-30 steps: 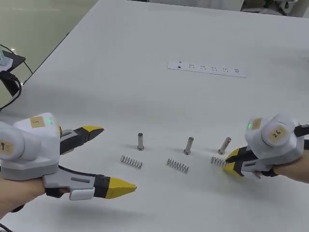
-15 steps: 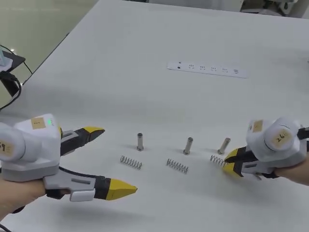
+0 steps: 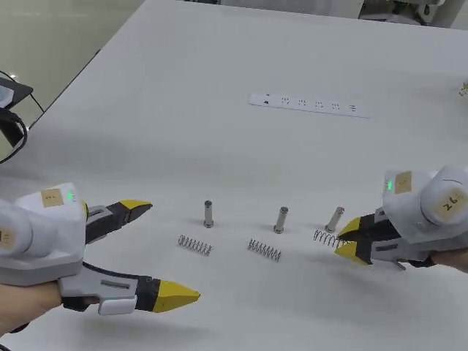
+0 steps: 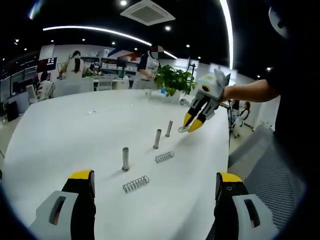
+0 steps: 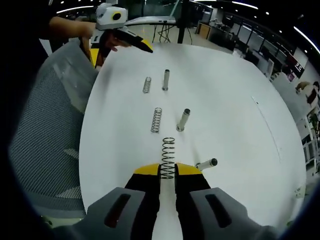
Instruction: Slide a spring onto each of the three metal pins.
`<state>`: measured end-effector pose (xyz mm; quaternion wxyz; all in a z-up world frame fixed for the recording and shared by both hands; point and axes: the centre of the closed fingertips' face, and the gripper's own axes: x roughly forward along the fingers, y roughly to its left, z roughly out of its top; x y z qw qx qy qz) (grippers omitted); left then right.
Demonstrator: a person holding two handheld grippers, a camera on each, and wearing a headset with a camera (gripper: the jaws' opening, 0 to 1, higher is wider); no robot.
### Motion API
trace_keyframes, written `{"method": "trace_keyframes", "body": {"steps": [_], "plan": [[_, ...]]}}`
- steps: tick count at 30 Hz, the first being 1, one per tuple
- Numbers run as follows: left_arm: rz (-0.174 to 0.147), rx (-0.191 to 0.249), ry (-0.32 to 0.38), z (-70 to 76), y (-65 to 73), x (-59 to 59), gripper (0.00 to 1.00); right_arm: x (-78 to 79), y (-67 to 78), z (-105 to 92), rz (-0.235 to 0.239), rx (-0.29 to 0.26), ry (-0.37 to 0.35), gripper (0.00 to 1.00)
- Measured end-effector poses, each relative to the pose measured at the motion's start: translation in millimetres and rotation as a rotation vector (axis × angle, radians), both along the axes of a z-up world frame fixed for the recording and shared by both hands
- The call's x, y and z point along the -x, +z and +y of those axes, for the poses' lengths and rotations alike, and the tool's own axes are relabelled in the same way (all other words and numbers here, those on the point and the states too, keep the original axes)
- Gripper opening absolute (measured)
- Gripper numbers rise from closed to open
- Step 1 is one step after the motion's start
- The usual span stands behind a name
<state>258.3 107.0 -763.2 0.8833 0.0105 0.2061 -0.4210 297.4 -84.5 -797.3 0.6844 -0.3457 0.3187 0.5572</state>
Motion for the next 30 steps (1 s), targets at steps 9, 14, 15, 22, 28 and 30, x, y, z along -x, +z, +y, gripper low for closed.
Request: {"method": "trace_keyframes", "body": {"steps": [9,14,15,22,28,30], "plan": [[-0.077,0.022,-0.061,-24.7,23.5,-5.2,0.94,19.2,13.0,19.6,-0.002,-0.001,0.086,0.08],[-0.081,0.031,-0.109,-35.2,25.3,-1.6,0.86,23.0,16.3,25.5,-0.015,-0.001,0.112,0.08],[-0.077,0.035,-0.118,-38.6,24.8,-1.2,0.86,24.0,16.5,26.5,-0.019,0.0,0.121,0.08],[-0.056,0.054,-0.211,-60.4,21.2,5.2,0.74,30.5,14.7,31.7,-0.03,0.008,0.157,0.08],[-0.03,0.074,-0.304,-81.8,16.6,9.6,0.61,34.7,15.7,35.0,-0.026,0.008,0.172,0.08],[-0.025,0.081,-0.328,-89.8,13.7,10.1,0.55,35.9,16.8,36.8,-0.024,0.004,0.176,0.08]]}}
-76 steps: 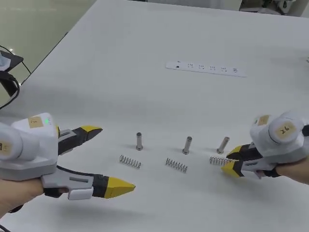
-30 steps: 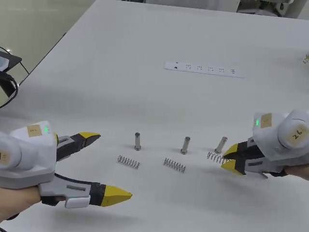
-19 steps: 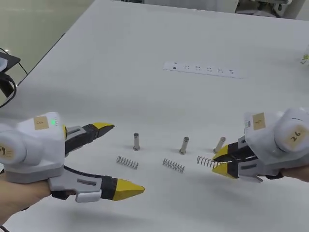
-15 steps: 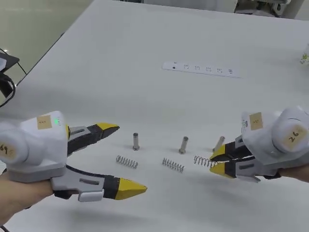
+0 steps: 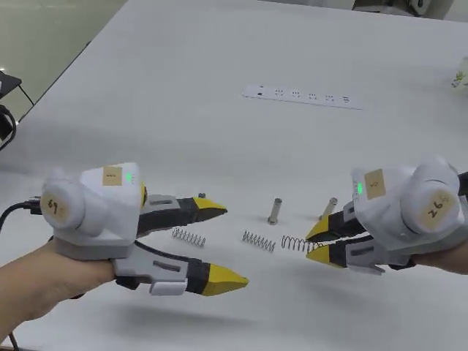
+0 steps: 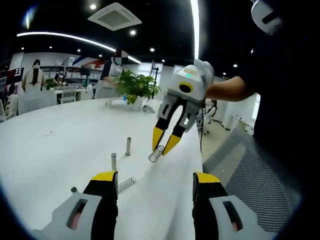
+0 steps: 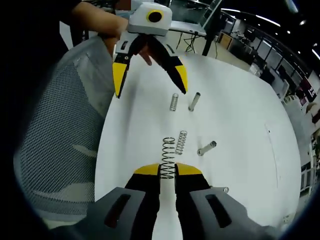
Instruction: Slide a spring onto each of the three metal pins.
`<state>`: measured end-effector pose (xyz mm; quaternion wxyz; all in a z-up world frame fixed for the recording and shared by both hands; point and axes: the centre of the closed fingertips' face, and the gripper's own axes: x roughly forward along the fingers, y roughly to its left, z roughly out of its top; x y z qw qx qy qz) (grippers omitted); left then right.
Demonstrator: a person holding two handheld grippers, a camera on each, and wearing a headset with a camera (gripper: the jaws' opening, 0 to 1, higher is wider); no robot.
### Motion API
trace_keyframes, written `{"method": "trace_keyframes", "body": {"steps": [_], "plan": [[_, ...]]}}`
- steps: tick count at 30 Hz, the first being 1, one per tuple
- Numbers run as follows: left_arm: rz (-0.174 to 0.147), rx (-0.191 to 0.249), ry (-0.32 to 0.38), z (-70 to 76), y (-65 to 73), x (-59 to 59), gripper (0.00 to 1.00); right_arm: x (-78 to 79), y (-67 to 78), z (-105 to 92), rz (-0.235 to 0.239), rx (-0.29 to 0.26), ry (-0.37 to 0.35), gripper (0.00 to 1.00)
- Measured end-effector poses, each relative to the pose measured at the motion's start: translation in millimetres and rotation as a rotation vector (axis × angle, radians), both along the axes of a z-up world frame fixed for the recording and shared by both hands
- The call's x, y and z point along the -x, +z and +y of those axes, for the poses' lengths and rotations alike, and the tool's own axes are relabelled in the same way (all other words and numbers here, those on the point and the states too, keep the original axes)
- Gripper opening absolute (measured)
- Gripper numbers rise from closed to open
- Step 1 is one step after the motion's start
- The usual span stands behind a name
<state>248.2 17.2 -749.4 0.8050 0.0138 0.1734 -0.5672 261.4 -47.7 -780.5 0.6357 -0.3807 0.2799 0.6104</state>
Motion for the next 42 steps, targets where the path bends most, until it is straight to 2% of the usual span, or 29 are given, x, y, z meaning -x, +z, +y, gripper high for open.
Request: {"method": "trace_keyframes", "body": {"steps": [1,2,4,6,9,15,17,24,30,42], "plan": [[0.01,0.006,-0.011,-3.3,-1.2,0.7,0.52,1.0,0.5,0.9,0.002,-0.002,0.003,0.08],[0.04,0.028,-0.032,-8.0,-2.0,2.7,0.46,2.9,0.7,1.9,0.006,-0.001,0.008,0.08],[0.033,0.035,-0.032,-13.0,-2.5,-1.3,0.41,4.9,0.6,3.2,0.005,0.003,0.017,0.08],[0.042,0.041,-0.043,-19.5,-2.2,-2.5,0.41,7.2,1.5,5.0,0.004,0.002,0.025,0.08],[0.038,0.036,-0.051,-25.5,-5.8,-5.4,0.39,11.0,2.9,8.6,0.01,-0.008,0.032,0.08],[0.04,0.029,-0.066,-37.7,-8.8,-3.8,0.31,14.9,2.4,11.0,0.016,-0.017,0.036,0.08],[0.032,0.023,-0.076,-42.2,-10.1,-1.6,0.3,16.2,3.5,12.1,0.021,-0.024,0.034,0.08],[0.026,0.019,-0.089,-48.7,-14.1,0.5,0.18,20.0,6.6,13.5,0.02,-0.028,0.054,0.08],[0.006,0.021,-0.097,-52.2,-12.1,2.0,0.05,23.3,6.9,13.3,0.028,-0.028,0.068,0.08],[0.013,0.023,-0.124,-54.3,-11.6,7.3,0.02,27.7,6.9,12.4,0.041,-0.046,0.071,0.08]]}}
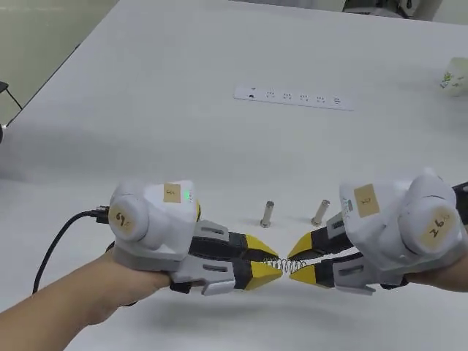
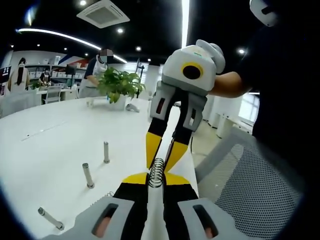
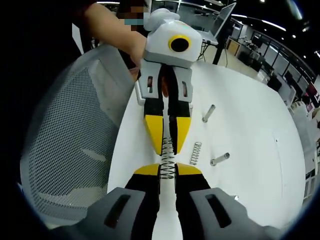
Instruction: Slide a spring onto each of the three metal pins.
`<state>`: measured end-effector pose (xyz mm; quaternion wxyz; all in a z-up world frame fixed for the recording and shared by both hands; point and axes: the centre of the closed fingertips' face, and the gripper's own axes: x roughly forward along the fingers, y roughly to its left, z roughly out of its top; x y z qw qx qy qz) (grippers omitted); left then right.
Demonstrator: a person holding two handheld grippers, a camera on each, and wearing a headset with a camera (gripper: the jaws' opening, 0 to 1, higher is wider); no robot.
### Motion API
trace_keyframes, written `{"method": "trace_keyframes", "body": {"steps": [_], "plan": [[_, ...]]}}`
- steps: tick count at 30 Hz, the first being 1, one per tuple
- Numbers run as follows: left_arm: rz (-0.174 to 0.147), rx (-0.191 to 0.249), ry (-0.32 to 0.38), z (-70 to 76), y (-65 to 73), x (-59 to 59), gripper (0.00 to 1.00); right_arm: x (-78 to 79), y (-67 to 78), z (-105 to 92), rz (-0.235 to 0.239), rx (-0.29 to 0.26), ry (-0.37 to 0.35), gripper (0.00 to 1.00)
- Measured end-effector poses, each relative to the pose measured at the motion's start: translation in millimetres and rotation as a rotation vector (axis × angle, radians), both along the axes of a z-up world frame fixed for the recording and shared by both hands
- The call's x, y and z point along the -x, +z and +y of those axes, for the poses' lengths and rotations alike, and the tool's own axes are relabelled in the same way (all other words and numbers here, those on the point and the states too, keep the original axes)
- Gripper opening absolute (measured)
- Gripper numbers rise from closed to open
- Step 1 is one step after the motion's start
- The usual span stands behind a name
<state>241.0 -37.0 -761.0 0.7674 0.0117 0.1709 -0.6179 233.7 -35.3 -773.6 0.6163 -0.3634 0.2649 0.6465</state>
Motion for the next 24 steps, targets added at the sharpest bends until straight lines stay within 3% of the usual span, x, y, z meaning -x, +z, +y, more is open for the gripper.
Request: {"method": "trace_keyframes", "body": {"steps": [7,13,19,24], "plan": [[0.009,0.0,-0.011,-0.6,0.3,2.5,0.02,2.3,-1.5,-0.2,0.005,-0.019,-0.002,0.09],[0.018,0.007,-0.027,-1.6,-0.7,6.6,0.02,5.1,-6.0,-6.6,0.041,-0.027,-0.034,0.13],[0.027,0.024,-0.037,-2.7,0.6,8.4,0.02,6.8,-6.0,-10.8,0.087,-0.056,-0.06,0.09],[0.03,0.033,-0.046,-2.4,1.4,8.9,0.02,7.5,-5.8,-10.5,0.075,-0.062,-0.053,0.08]]}}
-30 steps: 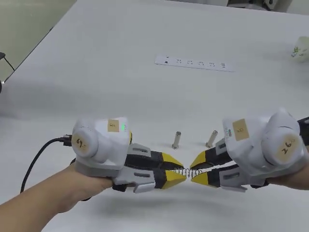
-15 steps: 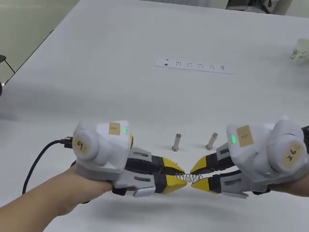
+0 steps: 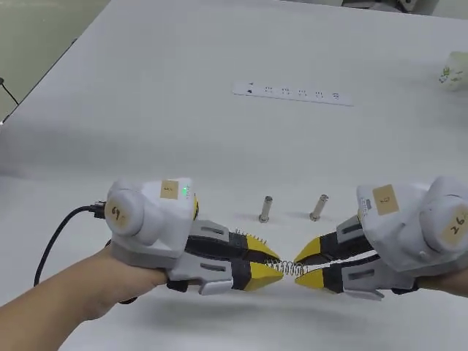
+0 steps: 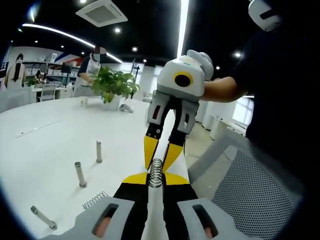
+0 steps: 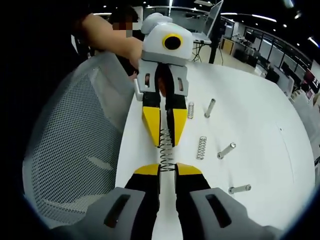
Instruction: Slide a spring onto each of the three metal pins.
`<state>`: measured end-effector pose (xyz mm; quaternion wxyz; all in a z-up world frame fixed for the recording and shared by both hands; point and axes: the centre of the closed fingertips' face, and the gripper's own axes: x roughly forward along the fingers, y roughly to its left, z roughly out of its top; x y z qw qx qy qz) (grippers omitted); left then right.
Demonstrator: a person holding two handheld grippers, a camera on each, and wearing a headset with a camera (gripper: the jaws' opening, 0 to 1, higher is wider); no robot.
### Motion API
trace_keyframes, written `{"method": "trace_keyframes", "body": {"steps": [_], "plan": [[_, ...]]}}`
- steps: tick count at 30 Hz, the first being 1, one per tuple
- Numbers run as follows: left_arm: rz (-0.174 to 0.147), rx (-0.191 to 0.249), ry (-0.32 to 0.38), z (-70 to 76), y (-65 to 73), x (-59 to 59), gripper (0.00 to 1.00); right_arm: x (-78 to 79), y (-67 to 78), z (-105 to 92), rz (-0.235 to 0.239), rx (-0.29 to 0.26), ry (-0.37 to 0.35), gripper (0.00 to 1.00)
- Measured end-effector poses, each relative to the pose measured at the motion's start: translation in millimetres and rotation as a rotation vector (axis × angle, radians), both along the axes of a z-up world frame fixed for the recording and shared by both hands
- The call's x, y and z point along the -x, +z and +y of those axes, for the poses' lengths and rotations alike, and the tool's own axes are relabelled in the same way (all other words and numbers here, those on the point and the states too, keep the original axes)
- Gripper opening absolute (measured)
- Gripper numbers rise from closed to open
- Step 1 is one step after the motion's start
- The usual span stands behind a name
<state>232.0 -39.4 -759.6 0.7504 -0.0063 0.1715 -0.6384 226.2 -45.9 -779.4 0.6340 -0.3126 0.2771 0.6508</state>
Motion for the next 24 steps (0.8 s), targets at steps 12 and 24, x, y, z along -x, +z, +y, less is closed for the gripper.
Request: {"method": "trace_keyframes", "body": {"steps": [12,24], "plan": [[-0.007,0.003,-0.016,1.0,-4.8,1.6,0.02,0.0,13.6,2.6,-0.043,-0.005,0.02,0.07],[-0.035,-0.047,-0.023,3.6,-12.0,2.4,0.02,4.5,33.8,20.1,-0.037,-0.062,0.054,0.07]]}}
